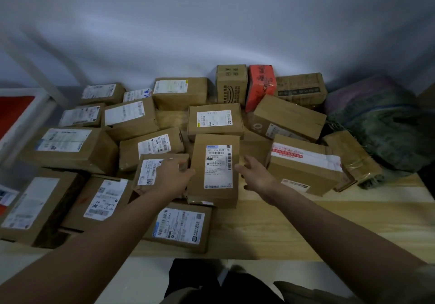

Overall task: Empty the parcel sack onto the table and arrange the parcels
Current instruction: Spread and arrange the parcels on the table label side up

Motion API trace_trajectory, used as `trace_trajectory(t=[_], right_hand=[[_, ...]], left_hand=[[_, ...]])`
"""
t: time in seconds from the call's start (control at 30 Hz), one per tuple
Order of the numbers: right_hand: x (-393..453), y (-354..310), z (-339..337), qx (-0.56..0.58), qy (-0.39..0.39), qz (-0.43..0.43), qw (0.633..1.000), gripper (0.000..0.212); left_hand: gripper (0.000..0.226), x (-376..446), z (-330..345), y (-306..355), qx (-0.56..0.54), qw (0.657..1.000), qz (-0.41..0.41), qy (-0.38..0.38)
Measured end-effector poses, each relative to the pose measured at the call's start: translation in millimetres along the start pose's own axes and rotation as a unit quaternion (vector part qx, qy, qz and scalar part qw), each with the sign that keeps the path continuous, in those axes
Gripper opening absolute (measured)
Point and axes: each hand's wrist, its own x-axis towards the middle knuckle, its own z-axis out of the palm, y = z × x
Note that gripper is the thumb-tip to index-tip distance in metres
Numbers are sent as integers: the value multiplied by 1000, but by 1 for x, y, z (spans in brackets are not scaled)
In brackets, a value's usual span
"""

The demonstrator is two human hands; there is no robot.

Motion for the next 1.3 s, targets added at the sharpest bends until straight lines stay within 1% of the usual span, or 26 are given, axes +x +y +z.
trace_trajectory(t=[0.03, 0.1, 0.17, 0.2, 0.23, 0.27, 0.3, 0.37, 0.4, 0.47, 0.57, 0.63, 0.7, 0.8, 0.87, 0.97, 1.0, 1.03, 1.07, 1.1, 1.13, 1.17, 1.2, 1.23, 1.27, 1.3], right_hand=[[-3, 1, -3, -42, 41, -43, 997, 57], [-12, 2, -15, -116, 124, -153, 974, 49], [-19, 3, -32, -198, 195, -246, 929, 41], [-20, 4, -42, -250, 228, -273, 900, 42], [-19, 6, -53, -309, 254, -279, 873, 48], [-16, 9, -65, -365, 270, -263, 851, 59], [-13, 13, -77, -406, 272, -225, 843, 72], [-8, 23, -98, -443, 253, -120, 852, 99], [-7, 29, -108, -451, 242, -75, 855, 110], [-7, 39, -123, -476, 219, -21, 851, 119], [-8, 48, -131, -522, 183, -13, 833, 115], [-7, 49, -133, -541, 188, -31, 819, 112], [-4, 47, -134, -557, 191, -50, 806, 114], [1, 45, -136, -556, 173, -44, 812, 120], [3, 48, -141, -558, 167, -40, 812, 119], [3, 51, -148, -588, 187, -92, 782, 113], [2, 50, -150, -588, 190, -107, 779, 111], [0, 48, -152, -571, 192, -115, 790, 108], [0, 46, -154, -532, 194, -112, 817, 105], [-1, 43, -157, -470, 195, -101, 855, 102], [-4, 39, -161, -373, 188, -82, 905, 102], [-8, 36, -165, -240, 162, -57, 956, 103], [-13, 33, -168, -96, 119, -38, 988, 100], [-20, 30, -171, 23, 71, -23, 997, 90], [-28, 28, -171, 117, 20, -9, 993, 76], [-36, 27, -171, 192, -25, 3, 981, 62]], left_hand=[[37, 1, 3, 2, 13, 1000, 20, -7], [40, 2, 11, 9, 48, 998, 47, -15], [41, 0, 21, 20, 82, 994, 71, -31], [41, -1, 27, 26, 85, 992, 83, -41], [41, -1, 32, 32, 85, 991, 94, -50], [41, -2, 38, 37, 81, 989, 106, -56], [39, -4, 42, 41, 76, 989, 109, -61], [36, -7, 50, 46, 63, 989, 113, -74], [34, -8, 55, 47, 56, 989, 114, -78], [32, -11, 61, 49, 45, 989, 111, -84], [29, -17, 68, 50, 35, 991, 102, -83], [29, -20, 69, 50, 30, 991, 99, -81], [29, -24, 71, 50, 25, 992, 96, -76], [28, -28, 74, 49, 29, 993, 88, -67], [28, -33, 77, 50, 37, 993, 90, -63], [31, -40, 80, 50, 30, 993, 88, -68], [31, -41, 80, 50, 22, 994, 83, -70], [30, -42, 80, 49, 9, 994, 77, -71], [29, -44, 80, 50, -8, 995, 69, -68], [29, -44, 79, 51, -30, 996, 58, -62], [29, -46, 78, 52, -57, 996, 45, -54], [31, -48, 76, 56, -86, 995, 30, -48], [33, -50, 74, 60, -119, 992, 10, -45], [35, -52, 72, 63, -147, 988, -14, -49], [38, -55, 71, 67, -172, 982, -39, -62], [41, -57, 69, 71, -199, 975, -63, -82]])
